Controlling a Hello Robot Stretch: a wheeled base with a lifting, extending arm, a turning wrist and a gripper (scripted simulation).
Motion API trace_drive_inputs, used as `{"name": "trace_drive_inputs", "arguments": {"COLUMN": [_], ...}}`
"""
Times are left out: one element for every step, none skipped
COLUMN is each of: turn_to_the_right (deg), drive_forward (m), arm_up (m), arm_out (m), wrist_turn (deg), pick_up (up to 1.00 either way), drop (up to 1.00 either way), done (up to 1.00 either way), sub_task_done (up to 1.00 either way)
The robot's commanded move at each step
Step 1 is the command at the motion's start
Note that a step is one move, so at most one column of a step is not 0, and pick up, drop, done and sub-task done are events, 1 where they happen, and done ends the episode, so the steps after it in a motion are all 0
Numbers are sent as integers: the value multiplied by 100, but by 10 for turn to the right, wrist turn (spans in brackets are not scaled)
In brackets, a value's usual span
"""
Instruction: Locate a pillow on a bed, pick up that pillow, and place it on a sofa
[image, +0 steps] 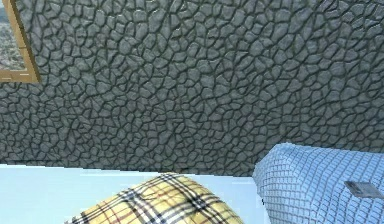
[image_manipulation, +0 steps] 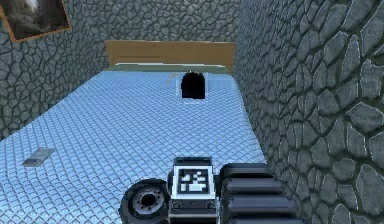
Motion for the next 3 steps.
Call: {"name": "trace_drive_inputs", "arguments": {"turn_to_the_right": [-450,0,-60], "drive_forward": [0,100,0], "arm_up": [0,0,0], "arm_out": [0,0,0], "wrist_turn": [0,0,0], "pick_up": [0,0,0], "drop": [0,0,0], "done": [0,0,0], "sub_task_done": [0,0,0]}}
